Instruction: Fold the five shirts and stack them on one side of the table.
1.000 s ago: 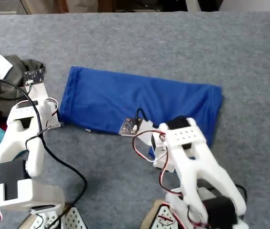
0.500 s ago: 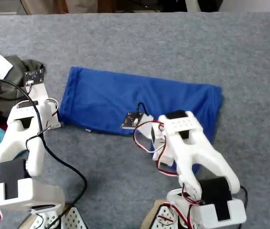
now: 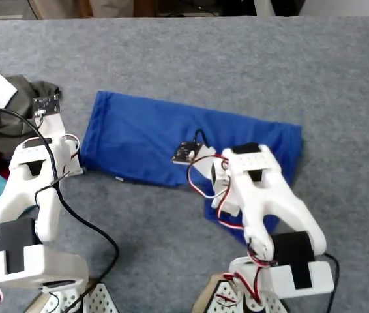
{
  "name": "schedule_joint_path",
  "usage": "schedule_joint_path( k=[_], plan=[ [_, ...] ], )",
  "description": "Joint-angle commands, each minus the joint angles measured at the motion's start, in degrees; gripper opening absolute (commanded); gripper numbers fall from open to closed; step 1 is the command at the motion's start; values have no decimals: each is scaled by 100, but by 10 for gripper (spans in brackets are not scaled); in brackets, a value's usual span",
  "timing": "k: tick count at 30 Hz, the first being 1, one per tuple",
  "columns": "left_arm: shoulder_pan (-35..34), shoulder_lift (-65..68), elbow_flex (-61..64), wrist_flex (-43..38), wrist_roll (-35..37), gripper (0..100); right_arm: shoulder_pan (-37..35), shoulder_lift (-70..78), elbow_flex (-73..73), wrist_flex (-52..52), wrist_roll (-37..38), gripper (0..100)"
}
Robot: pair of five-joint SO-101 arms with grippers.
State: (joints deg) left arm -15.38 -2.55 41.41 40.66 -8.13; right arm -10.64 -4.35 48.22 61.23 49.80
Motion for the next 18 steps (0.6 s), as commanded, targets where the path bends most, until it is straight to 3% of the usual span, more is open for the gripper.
schedule_joint_path(
  k=[1, 11, 18],
  plan=[
    [-35, -215, -26, -62, -44, 20, 40, 136, -171, 308, 35, 3],
    [-26, -215, -26, -62, -62, 20, 602, 145, -2132, 1626, 149, 3],
    [-26, -215, -26, -62, -62, 20, 716, 699, -3459, 1820, 554, 4]
  ],
)
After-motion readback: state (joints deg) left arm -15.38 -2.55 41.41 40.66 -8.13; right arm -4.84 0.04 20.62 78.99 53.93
